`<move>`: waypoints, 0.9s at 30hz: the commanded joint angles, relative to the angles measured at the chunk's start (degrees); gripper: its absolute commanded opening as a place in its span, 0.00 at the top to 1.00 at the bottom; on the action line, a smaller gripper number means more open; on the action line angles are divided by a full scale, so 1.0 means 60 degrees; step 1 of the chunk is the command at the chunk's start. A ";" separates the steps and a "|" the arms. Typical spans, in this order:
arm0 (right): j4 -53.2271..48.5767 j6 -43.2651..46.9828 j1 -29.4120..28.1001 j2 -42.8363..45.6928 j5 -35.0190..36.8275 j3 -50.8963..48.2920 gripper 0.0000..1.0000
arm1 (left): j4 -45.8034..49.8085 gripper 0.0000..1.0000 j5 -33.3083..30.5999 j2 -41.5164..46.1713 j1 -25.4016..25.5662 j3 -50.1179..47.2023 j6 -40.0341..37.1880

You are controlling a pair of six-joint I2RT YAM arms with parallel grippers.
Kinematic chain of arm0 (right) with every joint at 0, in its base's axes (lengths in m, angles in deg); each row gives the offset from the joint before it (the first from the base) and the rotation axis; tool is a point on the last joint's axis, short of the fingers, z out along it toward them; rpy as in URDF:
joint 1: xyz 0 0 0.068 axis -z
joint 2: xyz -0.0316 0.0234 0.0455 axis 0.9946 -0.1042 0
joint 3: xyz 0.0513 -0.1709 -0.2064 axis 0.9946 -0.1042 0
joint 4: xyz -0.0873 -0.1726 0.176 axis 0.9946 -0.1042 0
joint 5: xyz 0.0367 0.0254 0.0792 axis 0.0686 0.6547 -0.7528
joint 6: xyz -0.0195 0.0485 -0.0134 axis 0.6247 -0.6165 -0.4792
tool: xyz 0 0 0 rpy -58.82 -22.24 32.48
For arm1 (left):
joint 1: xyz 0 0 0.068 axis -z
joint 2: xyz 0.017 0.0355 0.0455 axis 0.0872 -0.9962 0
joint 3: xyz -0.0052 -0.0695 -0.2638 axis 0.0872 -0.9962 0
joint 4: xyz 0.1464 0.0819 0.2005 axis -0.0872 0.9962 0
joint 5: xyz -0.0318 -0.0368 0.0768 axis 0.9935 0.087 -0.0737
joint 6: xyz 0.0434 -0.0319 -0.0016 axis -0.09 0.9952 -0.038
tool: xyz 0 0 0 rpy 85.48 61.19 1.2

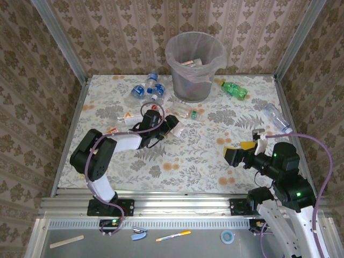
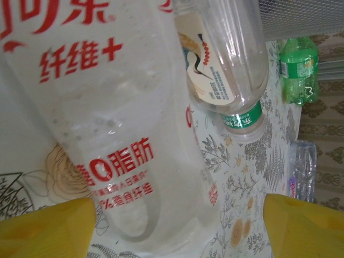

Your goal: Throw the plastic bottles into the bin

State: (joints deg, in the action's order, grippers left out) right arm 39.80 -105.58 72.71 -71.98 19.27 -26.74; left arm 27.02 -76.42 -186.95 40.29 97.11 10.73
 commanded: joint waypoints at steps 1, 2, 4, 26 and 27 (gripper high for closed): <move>0.0054 -0.0089 -0.0069 0.0175 -0.0111 -0.0084 0.00 | 0.1652 0.19 -0.0308 -0.0331 0.0066 0.0757 -0.0656; 0.0056 -0.0080 -0.0074 0.0174 -0.0128 -0.0084 0.00 | 0.1983 0.19 -0.0352 -0.0427 0.0066 0.0946 -0.0737; 0.0059 -0.0085 -0.0077 0.0203 -0.0158 -0.0091 0.00 | 0.2338 0.19 -0.0362 -0.0604 0.0066 0.1164 -0.0819; 0.0305 -0.0168 -0.0064 0.0430 -0.0328 -0.0289 0.00 | 0.5755 0.22 -0.0819 -0.2235 -0.0150 0.3990 -0.2562; 0.0320 -0.0181 -0.0070 0.0435 -0.0334 -0.0289 0.00 | 0.5767 0.22 -0.0763 -0.2345 -0.0168 0.4053 -0.2578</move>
State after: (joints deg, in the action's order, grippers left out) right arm 40.30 -105.86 72.71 -70.36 18.64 -27.92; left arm 56.70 -80.16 -199.33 39.79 119.82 -1.62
